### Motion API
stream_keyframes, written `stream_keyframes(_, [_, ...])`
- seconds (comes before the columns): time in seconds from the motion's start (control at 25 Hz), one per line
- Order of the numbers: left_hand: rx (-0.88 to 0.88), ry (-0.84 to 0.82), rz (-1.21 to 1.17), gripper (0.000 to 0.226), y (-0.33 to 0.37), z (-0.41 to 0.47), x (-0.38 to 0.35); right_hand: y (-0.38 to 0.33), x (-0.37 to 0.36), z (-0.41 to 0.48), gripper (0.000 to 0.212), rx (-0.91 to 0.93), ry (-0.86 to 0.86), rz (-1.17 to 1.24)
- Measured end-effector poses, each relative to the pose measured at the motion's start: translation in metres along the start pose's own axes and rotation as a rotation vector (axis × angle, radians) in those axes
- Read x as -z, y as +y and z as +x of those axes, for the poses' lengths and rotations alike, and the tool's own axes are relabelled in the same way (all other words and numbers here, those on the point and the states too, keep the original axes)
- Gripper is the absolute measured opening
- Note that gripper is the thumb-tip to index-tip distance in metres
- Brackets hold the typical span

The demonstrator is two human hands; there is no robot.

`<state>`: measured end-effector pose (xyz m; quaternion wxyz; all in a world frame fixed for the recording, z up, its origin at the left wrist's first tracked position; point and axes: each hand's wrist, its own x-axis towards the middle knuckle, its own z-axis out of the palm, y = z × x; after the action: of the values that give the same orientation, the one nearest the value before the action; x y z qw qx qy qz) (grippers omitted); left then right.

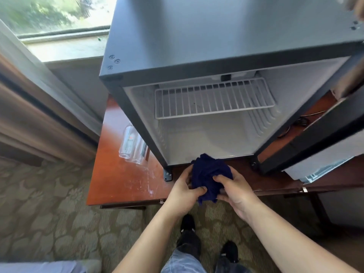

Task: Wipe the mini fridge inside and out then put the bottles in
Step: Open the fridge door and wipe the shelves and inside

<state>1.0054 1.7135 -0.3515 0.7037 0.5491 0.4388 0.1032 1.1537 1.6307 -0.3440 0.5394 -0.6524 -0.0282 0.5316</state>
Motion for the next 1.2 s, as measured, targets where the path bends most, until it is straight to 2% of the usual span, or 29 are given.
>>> stream_keyframes(0.16, [-0.096, -0.059, 0.056, 0.077, 0.025, 0.046, 0.014, -0.026, -0.022, 0.03, 0.036, 0.103, 0.093, 0.048])
stream_keyframes(0.28, [-0.183, -0.029, 0.062, 0.075, 0.047, 0.087, 0.027, -0.058, -0.042, 0.057, 0.038, 0.202, 0.138, 0.022])
stream_keyframes(0.4, [-0.252, 0.049, 0.092, 0.074, 0.053, 0.113, 0.038, -0.074, -0.054, 0.079, 0.05, 0.263, 0.127, -0.215])
stream_keyframes(0.48, [-0.26, 0.096, 0.239, 0.078, 0.045, 0.117, 0.041, -0.069, -0.051, 0.088, 0.063, 0.202, 0.192, -0.461])
stream_keyframes(0.56, [-0.238, 0.129, 0.416, 0.081, 0.028, 0.115, 0.041, -0.058, -0.043, 0.093, 0.07, 0.132, 0.249, -0.553])
stream_keyframes(0.64, [-0.239, 0.142, 0.557, 0.085, 0.017, 0.116, 0.037, -0.047, -0.031, 0.097, 0.066, 0.102, 0.251, -0.558])
stream_keyframes(0.76, [-0.401, 0.149, 0.877, 0.088, 0.012, 0.132, 0.033, -0.04, -0.015, 0.096, 0.061, 0.054, 0.272, -0.516])
stream_keyframes(0.88, [-0.443, 0.075, 1.178, 0.087, 0.013, 0.155, 0.028, -0.034, 0.002, 0.091, 0.047, -0.03, 0.264, -0.478])
stream_keyframes(1.0, [-0.382, 0.036, 1.192, 0.083, 0.025, 0.179, 0.025, -0.029, 0.018, 0.077, 0.035, -0.037, 0.222, -0.497])
stream_keyframes(1.08, [-0.358, 0.097, 1.12, 0.076, 0.038, 0.196, 0.029, -0.03, 0.026, 0.069, 0.032, -0.025, 0.198, -0.466])
stream_keyframes(1.2, [-0.314, 0.256, 1.106, 0.047, 0.052, 0.224, 0.036, -0.027, 0.042, 0.059, 0.031, -0.041, 0.148, -0.434])
